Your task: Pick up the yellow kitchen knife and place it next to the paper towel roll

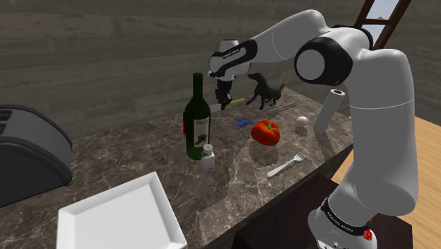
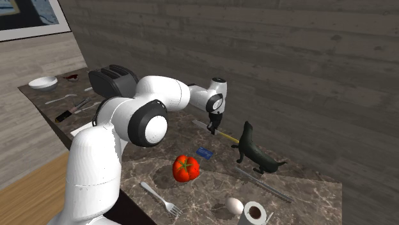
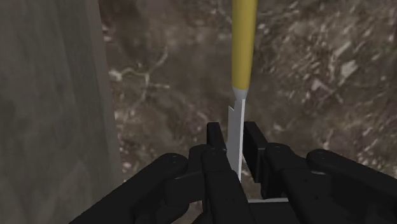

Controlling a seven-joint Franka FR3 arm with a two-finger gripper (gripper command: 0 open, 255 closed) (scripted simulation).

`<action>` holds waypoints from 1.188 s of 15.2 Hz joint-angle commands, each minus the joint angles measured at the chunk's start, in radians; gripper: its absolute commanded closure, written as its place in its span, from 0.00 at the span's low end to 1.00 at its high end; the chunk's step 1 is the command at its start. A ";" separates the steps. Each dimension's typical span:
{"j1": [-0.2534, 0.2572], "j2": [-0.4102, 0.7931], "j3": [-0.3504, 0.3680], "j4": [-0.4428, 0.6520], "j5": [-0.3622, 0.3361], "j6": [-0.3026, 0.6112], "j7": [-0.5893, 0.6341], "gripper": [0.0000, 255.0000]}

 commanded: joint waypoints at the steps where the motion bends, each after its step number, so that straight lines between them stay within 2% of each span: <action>1: 0.000 0.000 0.000 0.000 0.000 0.000 0.000 1.00; 7: 0.000 0.000 0.000 0.000 0.000 0.000 0.000 1.00; 18: 0.005 -0.057 -0.013 0.066 -0.024 -0.119 0.017 1.00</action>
